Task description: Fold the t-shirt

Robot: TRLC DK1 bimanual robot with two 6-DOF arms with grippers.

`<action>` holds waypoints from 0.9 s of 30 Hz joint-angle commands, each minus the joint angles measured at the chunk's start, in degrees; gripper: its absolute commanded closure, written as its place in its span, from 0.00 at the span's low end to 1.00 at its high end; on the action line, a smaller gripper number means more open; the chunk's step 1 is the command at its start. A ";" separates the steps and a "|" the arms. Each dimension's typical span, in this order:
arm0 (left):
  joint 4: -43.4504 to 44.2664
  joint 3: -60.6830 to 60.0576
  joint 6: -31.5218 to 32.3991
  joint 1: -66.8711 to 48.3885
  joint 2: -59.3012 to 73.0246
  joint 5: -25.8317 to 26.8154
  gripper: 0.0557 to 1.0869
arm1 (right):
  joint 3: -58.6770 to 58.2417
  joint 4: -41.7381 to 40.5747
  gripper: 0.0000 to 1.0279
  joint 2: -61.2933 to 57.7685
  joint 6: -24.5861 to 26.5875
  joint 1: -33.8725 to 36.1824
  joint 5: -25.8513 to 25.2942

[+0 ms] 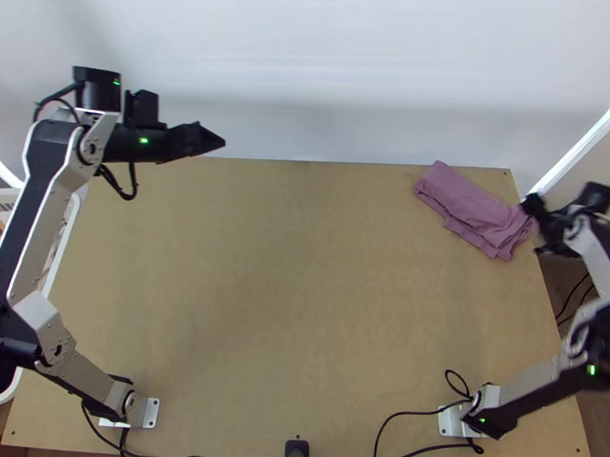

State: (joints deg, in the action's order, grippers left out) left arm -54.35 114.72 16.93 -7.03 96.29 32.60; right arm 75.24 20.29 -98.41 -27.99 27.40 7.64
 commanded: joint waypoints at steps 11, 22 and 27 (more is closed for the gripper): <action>6.53 2.18 -6.38 5.18 -15.78 -27.41 0.04 | 15.11 3.52 0.10 26.96 14.28 -0.15 -0.70; 40.90 -42.21 -19.65 7.99 -49.09 -44.99 0.04 | -3.96 -29.00 0.03 49.81 14.10 -10.35 1.59; 56.37 -63.83 -22.90 8.17 -62.80 -48.86 0.04 | -27.17 -46.49 0.03 61.32 18.58 -17.91 2.73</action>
State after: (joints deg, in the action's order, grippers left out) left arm -3.57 61.04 -2.76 0.89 39.33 -15.05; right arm 57.78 -23.53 -40.40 -12.25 13.10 10.04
